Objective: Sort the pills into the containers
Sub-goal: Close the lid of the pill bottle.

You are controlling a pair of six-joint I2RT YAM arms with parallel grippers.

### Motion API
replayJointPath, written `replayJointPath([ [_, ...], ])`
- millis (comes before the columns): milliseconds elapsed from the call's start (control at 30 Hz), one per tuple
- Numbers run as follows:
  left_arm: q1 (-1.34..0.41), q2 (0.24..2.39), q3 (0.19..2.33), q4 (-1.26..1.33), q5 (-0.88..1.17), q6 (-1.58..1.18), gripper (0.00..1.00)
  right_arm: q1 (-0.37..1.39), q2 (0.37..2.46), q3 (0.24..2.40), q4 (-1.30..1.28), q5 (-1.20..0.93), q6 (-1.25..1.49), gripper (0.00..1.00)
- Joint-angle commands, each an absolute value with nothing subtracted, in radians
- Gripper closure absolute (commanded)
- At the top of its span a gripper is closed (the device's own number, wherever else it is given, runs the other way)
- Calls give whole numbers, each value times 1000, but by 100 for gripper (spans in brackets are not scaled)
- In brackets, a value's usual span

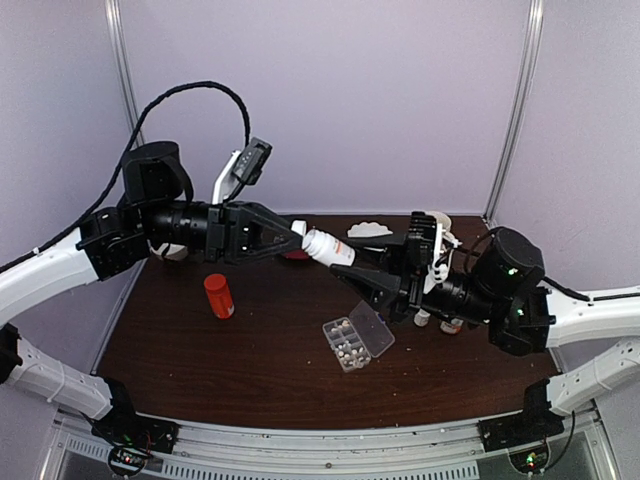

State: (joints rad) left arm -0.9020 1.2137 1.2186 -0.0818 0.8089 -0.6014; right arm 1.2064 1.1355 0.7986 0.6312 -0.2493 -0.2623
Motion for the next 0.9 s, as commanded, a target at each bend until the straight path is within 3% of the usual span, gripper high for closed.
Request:
replayJointPath([
  [0,-896,1223,1213,-34,833,-611,92,1212,1159,843,591,-269,-258,100],
  [667,-897,1233,1192,35,928,-632,92,1214,1191,934,381,-203,-268,100],
  [867,-897,1244,1248,-173,872,-508,92,1215,1216,1027,160,-187,-312,100],
])
